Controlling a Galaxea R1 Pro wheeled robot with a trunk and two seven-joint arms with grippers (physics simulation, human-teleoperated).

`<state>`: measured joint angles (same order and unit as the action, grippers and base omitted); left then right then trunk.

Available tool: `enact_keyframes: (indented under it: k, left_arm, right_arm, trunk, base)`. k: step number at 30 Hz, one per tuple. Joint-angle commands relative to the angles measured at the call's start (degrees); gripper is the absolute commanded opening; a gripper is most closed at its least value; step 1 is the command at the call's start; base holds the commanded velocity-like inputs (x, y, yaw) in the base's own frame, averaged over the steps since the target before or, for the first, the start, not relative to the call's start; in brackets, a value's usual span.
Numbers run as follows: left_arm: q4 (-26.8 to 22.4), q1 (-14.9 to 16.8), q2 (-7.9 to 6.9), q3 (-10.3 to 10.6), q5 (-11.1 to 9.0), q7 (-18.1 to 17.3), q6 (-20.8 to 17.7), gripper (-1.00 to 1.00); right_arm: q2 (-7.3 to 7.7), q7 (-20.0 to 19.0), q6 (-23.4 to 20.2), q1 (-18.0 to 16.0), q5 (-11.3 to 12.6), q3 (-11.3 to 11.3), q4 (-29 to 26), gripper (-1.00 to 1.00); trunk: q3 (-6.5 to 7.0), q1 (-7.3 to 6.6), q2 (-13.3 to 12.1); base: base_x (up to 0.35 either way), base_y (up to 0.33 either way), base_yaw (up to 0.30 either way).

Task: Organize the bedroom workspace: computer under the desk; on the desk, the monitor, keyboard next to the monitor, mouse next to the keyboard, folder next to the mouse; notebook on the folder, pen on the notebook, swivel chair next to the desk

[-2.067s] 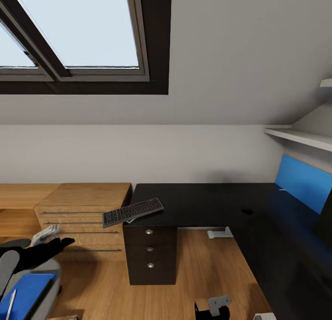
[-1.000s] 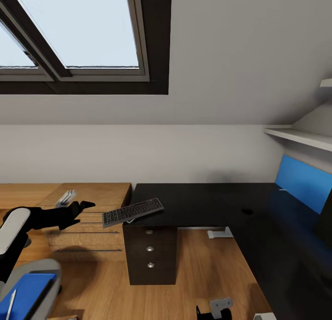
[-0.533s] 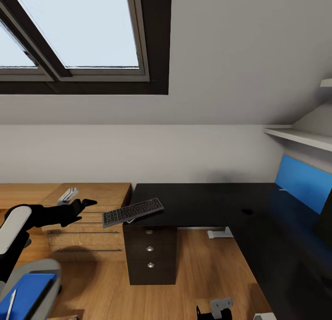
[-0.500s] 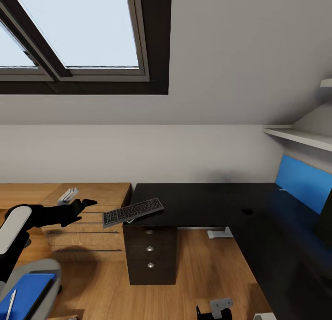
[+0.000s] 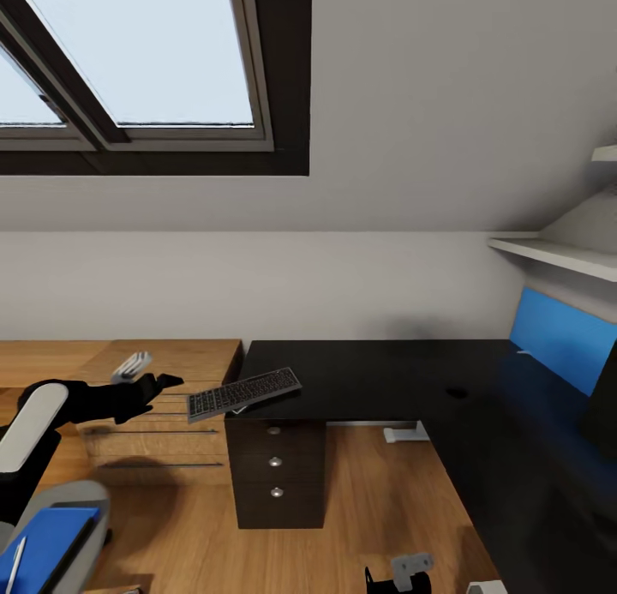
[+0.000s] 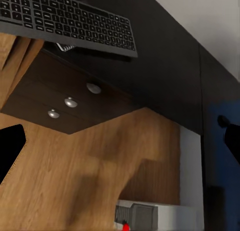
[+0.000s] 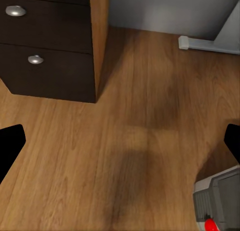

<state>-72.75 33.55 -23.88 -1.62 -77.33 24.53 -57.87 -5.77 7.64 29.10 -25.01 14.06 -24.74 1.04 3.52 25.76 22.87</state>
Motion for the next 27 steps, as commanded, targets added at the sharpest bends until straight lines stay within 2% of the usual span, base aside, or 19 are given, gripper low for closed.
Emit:
enact_keyframes:
  k: [1, 4, 12, 21, 27]
  left_arm:
    - [-0.03, 0.02, 0.01, -0.02, -0.27, 0.56, -0.14, 1.00]
    - [-0.03, 0.02, 0.03, 0.02, 1.12, 0.54, -0.14, 1.00]
    - [-0.03, 0.02, -0.02, 0.73, 2.18, 0.67, -0.13, 1.00]
    - [-0.03, 0.02, 0.04, 0.99, 6.47, 0.63, -0.10, 1.00]
    - [-0.03, 0.02, 0.06, 1.06, 7.22, 0.67, -0.06, 1.00]
  right_arm:
    - [-0.03, 0.20, 0.15, -0.03, 0.41, -0.49, 0.11, 1.00]
    - [-0.06, 0.29, -0.01, -0.03, 0.55, -0.44, 0.11, 1.00]
    - [-0.17, 0.44, 0.10, -0.03, 0.69, -0.32, 0.11, 1.00]
    - [-0.28, 0.37, 0.16, -0.03, 0.70, -0.36, 0.19, 1.00]
    - [-0.36, 0.36, 0.17, -0.02, 0.70, -0.39, 0.19, 1.00]
  trunk:
    - [-0.03, 0.02, 0.05]
    - [-0.03, 0.02, 0.05]
    - [-0.03, 0.02, 0.05]
    - [-0.03, 0.02, 0.05]
    - [-0.03, 0.02, 0.05]
  base:
    - [0.000, -0.017, 0.000]
    - [0.000, -0.010, 0.000]
    - [0.000, -0.002, 0.000]
    - [0.000, 0.000, 0.000]
    - [0.000, 0.000, 0.000]
